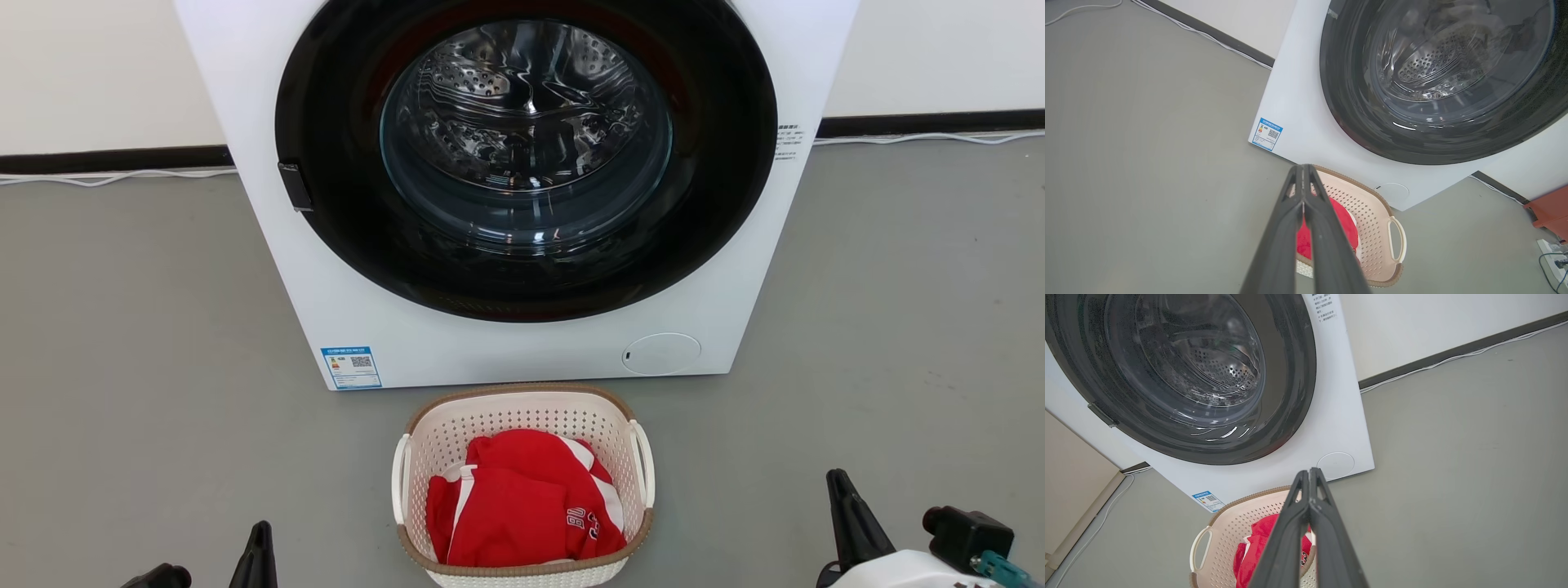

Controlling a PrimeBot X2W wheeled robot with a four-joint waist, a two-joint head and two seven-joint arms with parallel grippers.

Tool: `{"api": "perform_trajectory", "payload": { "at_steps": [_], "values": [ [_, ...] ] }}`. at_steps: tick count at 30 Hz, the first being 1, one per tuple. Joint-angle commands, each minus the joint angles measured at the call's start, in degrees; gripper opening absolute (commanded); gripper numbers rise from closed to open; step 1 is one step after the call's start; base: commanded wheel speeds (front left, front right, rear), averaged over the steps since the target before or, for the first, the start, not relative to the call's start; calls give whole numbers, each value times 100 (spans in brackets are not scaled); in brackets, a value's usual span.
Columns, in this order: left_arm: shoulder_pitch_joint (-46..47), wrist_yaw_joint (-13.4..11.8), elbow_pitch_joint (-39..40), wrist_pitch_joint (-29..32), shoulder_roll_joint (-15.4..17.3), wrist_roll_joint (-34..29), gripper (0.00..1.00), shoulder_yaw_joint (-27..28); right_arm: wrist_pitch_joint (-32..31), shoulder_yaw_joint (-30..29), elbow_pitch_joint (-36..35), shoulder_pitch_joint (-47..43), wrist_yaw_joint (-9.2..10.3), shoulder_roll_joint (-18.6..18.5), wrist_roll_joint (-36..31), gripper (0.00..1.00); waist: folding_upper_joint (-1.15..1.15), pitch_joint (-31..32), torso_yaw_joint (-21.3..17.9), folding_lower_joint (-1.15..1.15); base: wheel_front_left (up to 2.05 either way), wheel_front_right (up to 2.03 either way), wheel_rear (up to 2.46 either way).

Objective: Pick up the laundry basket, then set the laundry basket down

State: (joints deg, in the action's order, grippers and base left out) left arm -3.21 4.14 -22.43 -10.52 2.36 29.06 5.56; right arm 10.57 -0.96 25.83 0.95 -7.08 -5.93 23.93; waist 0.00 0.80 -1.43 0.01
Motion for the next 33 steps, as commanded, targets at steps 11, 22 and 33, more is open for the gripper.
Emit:
{"api": "perform_trajectory", "payload": {
  "at_steps": [11, 22, 33],
  "values": [
    [326, 91, 243, 203, 64, 786, 0, 44, -209, -73, -294, 235, -12, 0, 846, 0, 0, -11, 16, -1, 0, 0, 0],
    [402, 121, 317, 388, 63, 1468, 0, 50, -394, -133, -403, 271, -15, 38, 1584, 0, 0, -21, 32, -1, 0, 0, 0],
    [471, 148, 383, 557, 61, 2089, 0, 57, -563, -188, -503, 303, -19, 72, 2256, 0, 0, -31, 46, -1, 0, 0, 0]
  ]
}}
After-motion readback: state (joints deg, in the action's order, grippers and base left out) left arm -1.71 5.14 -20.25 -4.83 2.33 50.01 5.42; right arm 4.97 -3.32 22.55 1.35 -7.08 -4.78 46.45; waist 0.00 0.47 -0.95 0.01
